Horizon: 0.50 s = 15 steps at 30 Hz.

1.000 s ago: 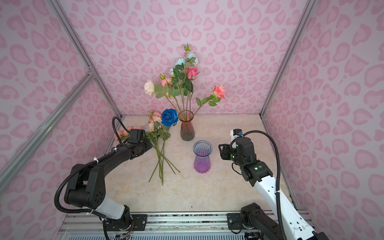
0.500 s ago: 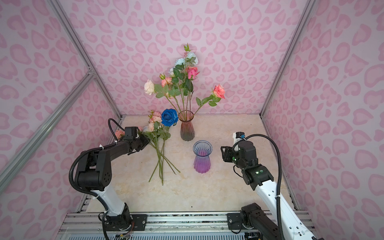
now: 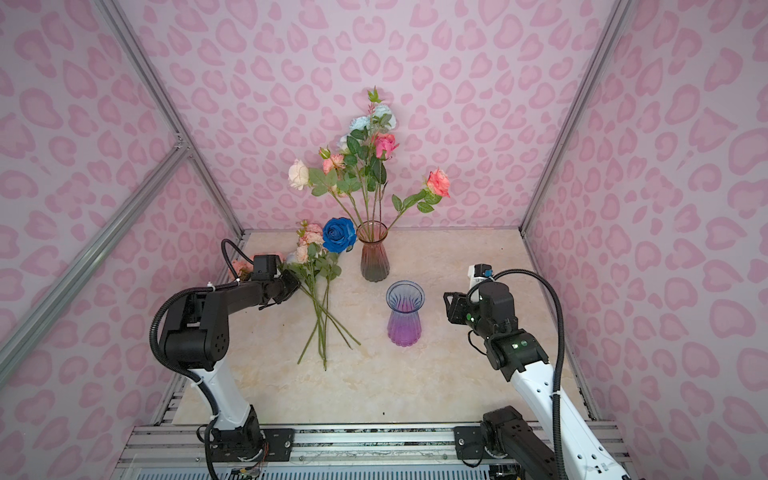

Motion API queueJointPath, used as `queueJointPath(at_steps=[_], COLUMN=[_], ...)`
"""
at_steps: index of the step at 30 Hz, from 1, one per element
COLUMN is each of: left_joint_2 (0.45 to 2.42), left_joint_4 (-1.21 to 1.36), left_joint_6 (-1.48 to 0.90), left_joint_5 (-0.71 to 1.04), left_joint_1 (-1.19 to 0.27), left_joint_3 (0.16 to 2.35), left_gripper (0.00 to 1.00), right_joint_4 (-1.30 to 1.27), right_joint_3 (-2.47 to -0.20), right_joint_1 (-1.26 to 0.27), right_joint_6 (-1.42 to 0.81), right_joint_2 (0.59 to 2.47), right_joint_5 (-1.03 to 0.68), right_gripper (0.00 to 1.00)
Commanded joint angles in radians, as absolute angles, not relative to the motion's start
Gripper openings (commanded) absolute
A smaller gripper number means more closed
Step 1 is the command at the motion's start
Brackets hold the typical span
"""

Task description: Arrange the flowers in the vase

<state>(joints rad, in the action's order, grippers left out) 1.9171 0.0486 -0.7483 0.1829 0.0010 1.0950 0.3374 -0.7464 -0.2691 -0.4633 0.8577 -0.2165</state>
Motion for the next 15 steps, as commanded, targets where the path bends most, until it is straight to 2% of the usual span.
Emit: queueJointPath(at_steps=[1, 6, 9, 15], left_joint_2=[1.929, 1.903, 1.902, 1.819], left_joint_4=[0.057, 0.014, -0.018, -0.034], left_joint_6=[-0.716, -0.681, -0.657, -0.67], left_joint_5=[0.16, 0.145, 0.136, 0.12], left_joint_1=[0.002, 0.003, 0.004, 0.002], left_joint_3=[1.118, 1.125, 1.133, 1.094], left_gripper=[0.2, 0.18, 0.1, 0.05], right_joint_4=[0.314, 0.322, 0.321, 0.323], right_joint_3=[-0.737, -0.739, -0.739, -0.749], right_joint_1=[-0.27, -0.269, -0.267, -0.266], right_joint_6=[-0.454, -0.448, -0.443, -0.445], right_joint_2=[0.865, 0.85, 0.847, 0.84], right_joint_5=[-0.241, -0.225, -0.214, -0.226], right_gripper=[0.39, 0.4, 0.4, 0.4])
